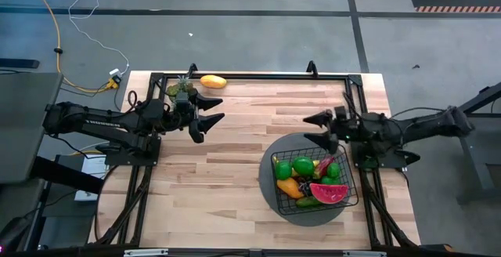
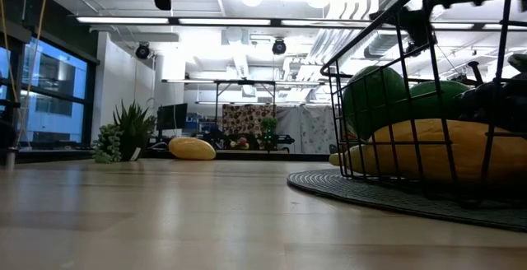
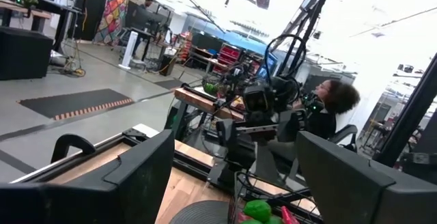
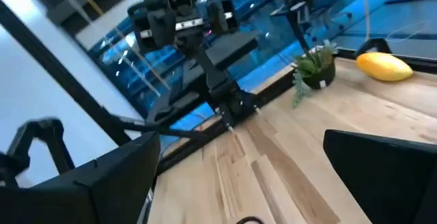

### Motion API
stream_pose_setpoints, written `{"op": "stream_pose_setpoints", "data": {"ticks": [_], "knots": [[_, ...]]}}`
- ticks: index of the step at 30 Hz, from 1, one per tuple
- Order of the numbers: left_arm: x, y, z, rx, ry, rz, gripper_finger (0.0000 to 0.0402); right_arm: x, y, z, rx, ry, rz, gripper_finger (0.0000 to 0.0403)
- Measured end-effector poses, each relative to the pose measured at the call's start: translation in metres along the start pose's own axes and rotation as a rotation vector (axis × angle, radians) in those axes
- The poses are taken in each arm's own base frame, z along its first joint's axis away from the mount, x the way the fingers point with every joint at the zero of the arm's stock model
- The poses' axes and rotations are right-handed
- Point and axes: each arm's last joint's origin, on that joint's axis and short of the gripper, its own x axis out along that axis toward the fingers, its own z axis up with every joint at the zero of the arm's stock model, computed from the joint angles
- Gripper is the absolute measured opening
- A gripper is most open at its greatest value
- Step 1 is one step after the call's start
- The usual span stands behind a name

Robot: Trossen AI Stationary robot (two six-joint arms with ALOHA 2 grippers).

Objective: Build produce basket
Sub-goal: Put the yellow mango into the black basket

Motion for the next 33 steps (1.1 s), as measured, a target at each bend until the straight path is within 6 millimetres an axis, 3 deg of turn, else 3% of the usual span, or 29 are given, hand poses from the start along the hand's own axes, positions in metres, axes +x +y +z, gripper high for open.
{"op": "stream_pose_setpoints", "data": {"ticks": [8,14,22,33], "knots": [[0.0,0.0,0.0,-0.007,0.0,0.0,0.0296,0.042,-0.023,0.021,-0.081,0.142,0.057,0.0394],[0.0,0.0,0.0,0.025,0.0,0.0,0.0296,0.062,-0.024,0.048,-0.202,0.093,0.022,0.0394],[0.0,0.0,0.0,0.083,0.0,0.0,0.0296,0.065,-0.01,0.063,-0.422,0.051,0.085,0.0394],[0.0,0.0,0.0,0.116,0.0,0.0,0.0296,0.066,-0.011,0.061,-0.43,0.064,0.079,0.0394]]}}
